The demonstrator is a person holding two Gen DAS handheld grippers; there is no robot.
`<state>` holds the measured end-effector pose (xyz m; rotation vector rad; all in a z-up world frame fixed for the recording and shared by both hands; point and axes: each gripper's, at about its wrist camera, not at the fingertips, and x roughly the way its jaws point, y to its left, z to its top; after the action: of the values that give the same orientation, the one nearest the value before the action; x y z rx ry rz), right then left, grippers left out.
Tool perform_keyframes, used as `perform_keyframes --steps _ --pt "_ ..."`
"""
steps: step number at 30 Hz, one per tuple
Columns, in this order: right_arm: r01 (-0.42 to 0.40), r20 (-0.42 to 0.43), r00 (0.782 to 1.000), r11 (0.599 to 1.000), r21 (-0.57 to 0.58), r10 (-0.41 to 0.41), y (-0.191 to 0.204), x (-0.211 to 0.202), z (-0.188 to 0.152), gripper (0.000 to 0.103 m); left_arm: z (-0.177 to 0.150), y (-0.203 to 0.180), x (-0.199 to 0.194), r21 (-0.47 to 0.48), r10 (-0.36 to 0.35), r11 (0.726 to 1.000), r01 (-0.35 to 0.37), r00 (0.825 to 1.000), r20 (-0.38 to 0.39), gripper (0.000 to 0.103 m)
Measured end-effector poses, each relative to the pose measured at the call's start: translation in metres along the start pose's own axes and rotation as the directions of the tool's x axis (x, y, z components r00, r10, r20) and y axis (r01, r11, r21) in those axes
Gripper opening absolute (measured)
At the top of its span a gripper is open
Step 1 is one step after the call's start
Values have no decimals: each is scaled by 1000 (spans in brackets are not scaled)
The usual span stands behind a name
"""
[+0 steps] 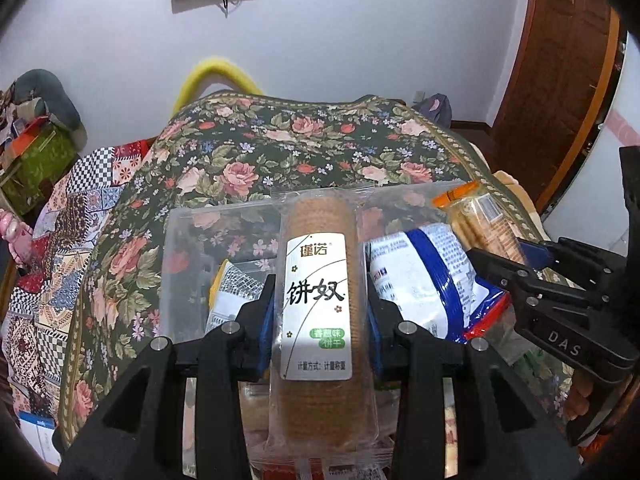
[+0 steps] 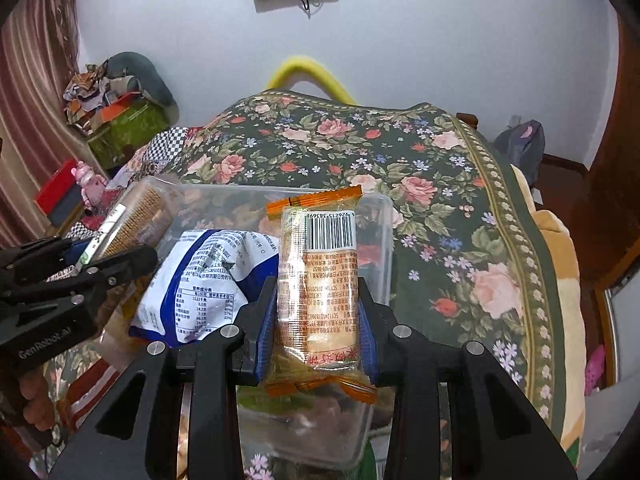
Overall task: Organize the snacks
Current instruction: 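Lower the wafer bar and biscuit roll into the clear box, opening both tools, then grasp the cookie bag with the right tool while the left grasps the red pack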
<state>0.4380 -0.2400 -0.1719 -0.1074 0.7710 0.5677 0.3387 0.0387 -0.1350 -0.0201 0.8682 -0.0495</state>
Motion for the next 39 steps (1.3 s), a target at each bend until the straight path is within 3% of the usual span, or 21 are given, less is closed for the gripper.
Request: perform_keyframes --steps 6,10,16,18,22,35,39 --pt "4 -14 1000 1000 -16 -4 -1 1 1 33 0 -4 2 9 6 1000 -6 1000 4 38" --pt "8 -36 999 1000 -8 -9 -2 -2 0 39 0 -2 -9 -5 -22 1000 22 1000 13 40" --pt "11 -16 1000 999 -39 -12 1 -21 -9 51 -8 -4 -35 19 -15 1000 14 999 47 51" --pt "13 -3 1000 999 -48 -14 0 -27 -13 56 -13 -5 -45 26 -20 999 19 998 59 59" --pt "5 6 1000 999 -52 -5 -2 -40 -20 56 -27 -3 -63 33 -20 999 17 997 71 64" --pt "-33 14 999 997 -65 34 6 -73 -64 63 -86 -5 -68 26 -56 998 57 998 -40 67" --pt "-51 -1 999 997 -61 51 11 -75 -79 69 -103 -7 -54 24 -41 999 44 995 -94 83"
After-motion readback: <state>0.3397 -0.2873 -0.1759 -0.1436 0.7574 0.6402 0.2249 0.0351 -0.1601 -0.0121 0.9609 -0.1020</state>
